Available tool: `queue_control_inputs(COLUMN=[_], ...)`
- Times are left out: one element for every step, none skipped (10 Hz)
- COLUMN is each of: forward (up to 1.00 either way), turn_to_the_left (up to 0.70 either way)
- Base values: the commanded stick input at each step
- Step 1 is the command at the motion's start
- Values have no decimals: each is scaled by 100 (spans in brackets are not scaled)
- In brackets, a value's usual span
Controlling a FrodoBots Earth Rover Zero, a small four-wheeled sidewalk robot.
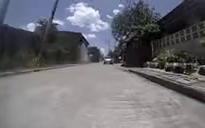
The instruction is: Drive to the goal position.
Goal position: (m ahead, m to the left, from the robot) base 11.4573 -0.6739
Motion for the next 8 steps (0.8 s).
queue_control_inputs(forward=[100, 100, 100, 100, 100, 100, 100, 100], turn_to_the_left=[0, 0, 0, 0, 0, 0, 0, 0])
